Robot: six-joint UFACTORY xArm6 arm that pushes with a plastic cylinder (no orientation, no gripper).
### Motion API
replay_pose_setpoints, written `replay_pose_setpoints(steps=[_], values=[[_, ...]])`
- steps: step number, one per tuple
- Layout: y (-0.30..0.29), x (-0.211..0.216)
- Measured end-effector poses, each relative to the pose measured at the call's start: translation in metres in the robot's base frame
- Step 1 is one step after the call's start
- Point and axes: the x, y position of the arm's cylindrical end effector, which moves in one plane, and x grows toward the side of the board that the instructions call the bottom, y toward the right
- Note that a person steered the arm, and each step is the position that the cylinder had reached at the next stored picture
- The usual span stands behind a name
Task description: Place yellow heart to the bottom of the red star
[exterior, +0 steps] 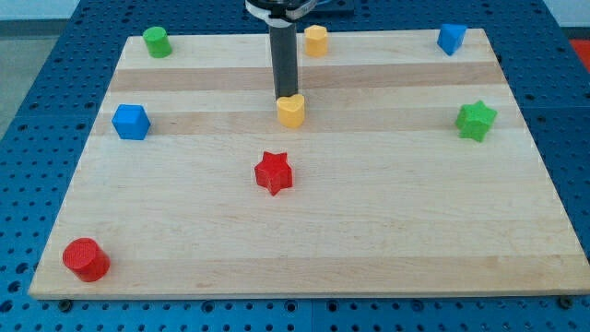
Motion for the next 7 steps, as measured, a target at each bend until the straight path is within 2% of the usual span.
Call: replay_pose_setpoints(steps=[7], values=[[0.032, 0.104]])
